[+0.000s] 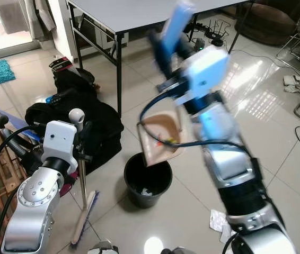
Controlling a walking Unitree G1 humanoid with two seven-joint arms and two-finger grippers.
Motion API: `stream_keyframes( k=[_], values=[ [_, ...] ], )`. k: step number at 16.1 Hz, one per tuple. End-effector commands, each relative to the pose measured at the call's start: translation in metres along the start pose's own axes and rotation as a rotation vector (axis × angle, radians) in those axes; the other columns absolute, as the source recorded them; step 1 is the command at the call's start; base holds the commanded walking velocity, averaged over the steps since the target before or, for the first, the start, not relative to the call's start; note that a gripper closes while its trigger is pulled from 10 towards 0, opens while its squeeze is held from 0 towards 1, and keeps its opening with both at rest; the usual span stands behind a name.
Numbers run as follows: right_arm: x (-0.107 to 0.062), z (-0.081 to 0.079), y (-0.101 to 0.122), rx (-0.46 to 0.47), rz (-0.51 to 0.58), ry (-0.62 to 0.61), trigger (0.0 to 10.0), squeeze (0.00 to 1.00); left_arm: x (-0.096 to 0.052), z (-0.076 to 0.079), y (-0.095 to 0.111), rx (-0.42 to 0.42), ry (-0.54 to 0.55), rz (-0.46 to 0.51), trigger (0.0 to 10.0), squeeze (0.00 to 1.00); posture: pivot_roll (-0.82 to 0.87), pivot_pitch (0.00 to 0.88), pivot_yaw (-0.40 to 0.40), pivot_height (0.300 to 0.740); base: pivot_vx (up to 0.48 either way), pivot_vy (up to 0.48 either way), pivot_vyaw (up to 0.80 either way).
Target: Sweep floor
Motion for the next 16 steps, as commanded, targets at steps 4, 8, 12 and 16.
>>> stream_keyframes(
  k=[4, 8, 12, 16],
  values=[
    [-0.005, -0.026, -0.01, -0.054, -0.035, 0.123, 10.0, 0.0, -0.002, 0.004, 0.009, 0.021, -0.015, 0.034, 10.0, 0.0, 0.2, 0.096, -0.105, 0.74, 0.0, 0.0, 0.0],
    [-0.004, -0.032, -0.006, -0.058, -0.004, 0.125, 10.0, 0.0, -0.001, 0.006, 0.009, 0.026, -0.023, 0.039, 10.0, 0.0, 0.2, 0.085, -0.104, 0.74, 0.0, 0.0, 0.0],
    [-0.006, -0.05, -0.006, -0.024, -0.007, 0.177, 10.0, 0.0, 0.001, 0.007, 0.01, 0.027, -0.027, 0.045, 10.0, 0.0, 0.21, 0.074, -0.11, 0.74, 0.0, 0.0, 0.0],
    [0.006, -0.017, 0.003, -0.073, -0.019, 0.073, 10.0, 0.0, 0.008, 0.012, 0.005, -0.035, -0.041, 0.01, 10.0, 0.0, 0.18, 0.065, -0.089, 0.74, 0.0, 0.0, 0.0]
  ],
)
Point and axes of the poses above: a point about 5 cm out from each wrist's last joint towards the gripper, its own x axis pointing out of the wrist towards the gripper, its own y axis along the axis of the wrist's last joint, z = x × y, the point moved 5 cm from there along x, pointing out of the wrist towards the gripper, and after that the axes turned 12 degrees about -x, right-handed, at the moved point
